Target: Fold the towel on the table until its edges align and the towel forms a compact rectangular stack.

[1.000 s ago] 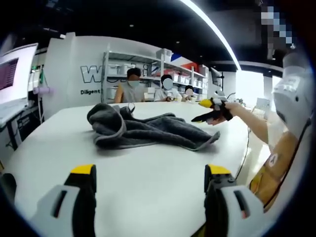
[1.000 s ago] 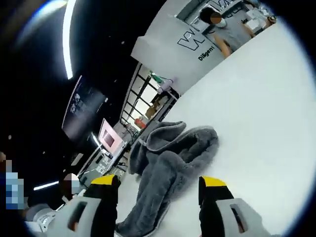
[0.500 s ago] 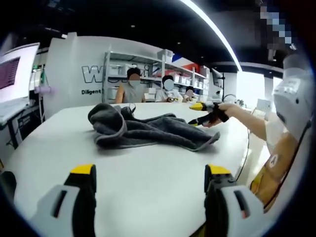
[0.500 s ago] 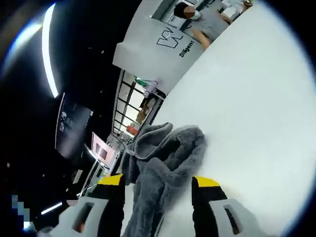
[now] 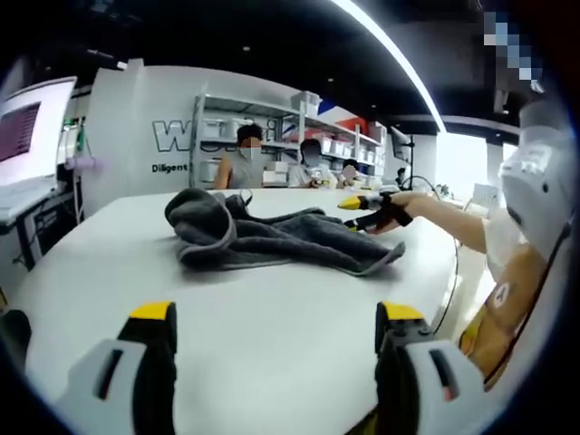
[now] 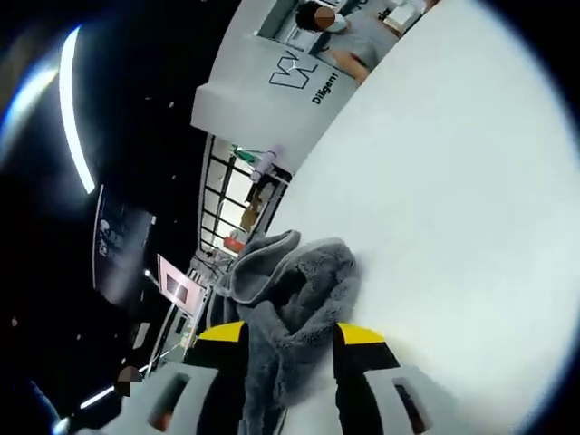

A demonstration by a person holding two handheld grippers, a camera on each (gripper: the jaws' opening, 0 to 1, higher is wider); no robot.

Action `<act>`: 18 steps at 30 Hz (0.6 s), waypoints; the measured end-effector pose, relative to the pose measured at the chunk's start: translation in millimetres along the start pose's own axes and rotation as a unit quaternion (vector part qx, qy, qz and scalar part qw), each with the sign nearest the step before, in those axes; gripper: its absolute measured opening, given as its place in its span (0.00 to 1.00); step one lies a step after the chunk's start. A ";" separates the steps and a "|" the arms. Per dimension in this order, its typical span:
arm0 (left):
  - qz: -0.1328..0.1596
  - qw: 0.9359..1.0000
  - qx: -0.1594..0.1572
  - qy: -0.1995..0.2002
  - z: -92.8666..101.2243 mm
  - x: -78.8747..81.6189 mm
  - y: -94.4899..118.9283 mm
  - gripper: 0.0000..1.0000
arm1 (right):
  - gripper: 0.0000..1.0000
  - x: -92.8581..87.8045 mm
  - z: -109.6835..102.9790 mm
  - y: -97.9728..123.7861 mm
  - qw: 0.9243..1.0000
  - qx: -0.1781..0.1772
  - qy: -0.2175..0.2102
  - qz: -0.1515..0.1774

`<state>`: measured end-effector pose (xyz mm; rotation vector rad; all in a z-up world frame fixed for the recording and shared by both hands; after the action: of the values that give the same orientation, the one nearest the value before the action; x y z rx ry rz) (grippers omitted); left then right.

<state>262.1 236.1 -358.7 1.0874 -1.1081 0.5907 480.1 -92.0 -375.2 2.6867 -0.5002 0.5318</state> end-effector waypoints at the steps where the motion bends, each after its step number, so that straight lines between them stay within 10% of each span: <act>1: 0.000 1.000 0.000 0.000 -0.2 -0.1 -0.1 0.95 | 0.37 0.7 1.1 -0.3 1.000 -0.001 -0.001 -0.001; 18: 0.001 1.000 -0.001 -0.002 -1.0 4.7 -3.6 0.95 | 0.06 7.1 -1.5 -9.6 0.999 -0.015 0.049 0.009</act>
<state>267.2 235.1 -355.8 1.0861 -1.1138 0.5896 489.7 -84.8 -373.5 2.6148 -0.5016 0.6509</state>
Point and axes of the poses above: the point that each gripper's makers call its tool centre point, and the gripper's own axes: y roughly backward along the fingers, z roughly to its right, x roughly out of its top, the point moved 4 cm from there along y, roughly backward along the fingers, and after that the axes turned 9 degrees about -z, right-handed, at the moved point
